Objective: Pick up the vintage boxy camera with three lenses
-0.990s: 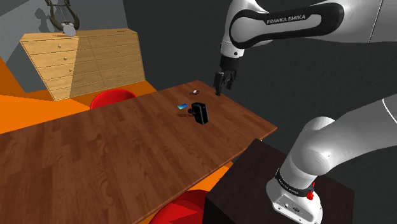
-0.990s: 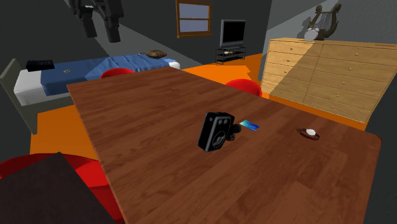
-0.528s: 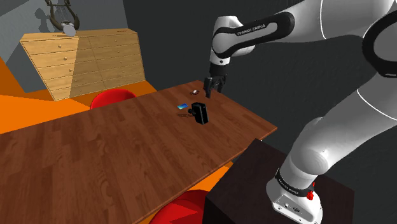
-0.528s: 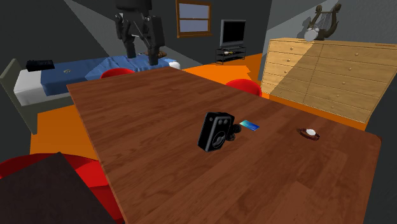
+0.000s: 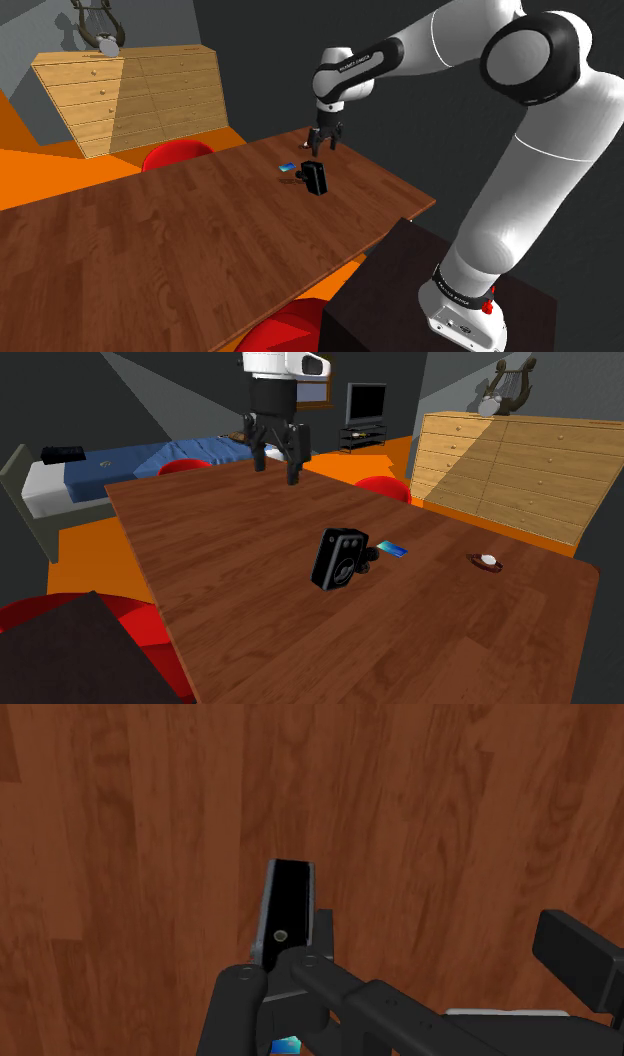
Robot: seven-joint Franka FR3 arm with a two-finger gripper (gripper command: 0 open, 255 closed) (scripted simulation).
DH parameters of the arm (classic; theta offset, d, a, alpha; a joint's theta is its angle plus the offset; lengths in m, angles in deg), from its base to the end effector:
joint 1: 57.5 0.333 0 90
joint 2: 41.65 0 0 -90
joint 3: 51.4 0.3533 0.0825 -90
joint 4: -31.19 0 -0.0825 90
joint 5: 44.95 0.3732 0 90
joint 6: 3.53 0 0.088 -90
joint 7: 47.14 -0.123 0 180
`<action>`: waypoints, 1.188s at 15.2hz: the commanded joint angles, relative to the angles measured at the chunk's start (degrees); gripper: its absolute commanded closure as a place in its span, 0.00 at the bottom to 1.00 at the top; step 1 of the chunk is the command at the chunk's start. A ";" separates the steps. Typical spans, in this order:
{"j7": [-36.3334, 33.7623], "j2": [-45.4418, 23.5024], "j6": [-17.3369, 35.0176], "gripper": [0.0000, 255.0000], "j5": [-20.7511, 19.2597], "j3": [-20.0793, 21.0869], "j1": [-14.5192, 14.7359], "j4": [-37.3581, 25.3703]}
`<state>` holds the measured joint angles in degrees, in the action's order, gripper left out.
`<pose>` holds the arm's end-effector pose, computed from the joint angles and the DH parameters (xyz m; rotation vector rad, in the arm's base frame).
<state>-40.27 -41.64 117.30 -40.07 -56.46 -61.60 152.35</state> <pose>0.5260 -0.0796 0.4406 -3.0658 0.1286 -0.0071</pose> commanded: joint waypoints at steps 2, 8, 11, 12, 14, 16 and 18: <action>0.45 -6.50 1.97 0.00 0.96 -0.64 -0.71 -4.05; 1.02 -19.77 3.17 0.00 3.12 -1.39 -2.53 -15.09; 1.08 -26.56 2.87 0.00 4.14 -1.57 -3.66 -21.67; 1.05 -28.86 2.63 0.00 4.45 -1.60 -4.07 -24.05; 0.91 -33.56 1.93 0.00 5.03 -1.65 -4.93 -29.13; 0.77 -36.49 1.35 0.00 5.34 -1.65 -5.48 -32.44; 0.93 -37.32 2.42 0.00 5.49 -1.55 -5.53 -32.19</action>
<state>-39.42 -78.22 119.43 -34.68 -58.05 -67.01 120.60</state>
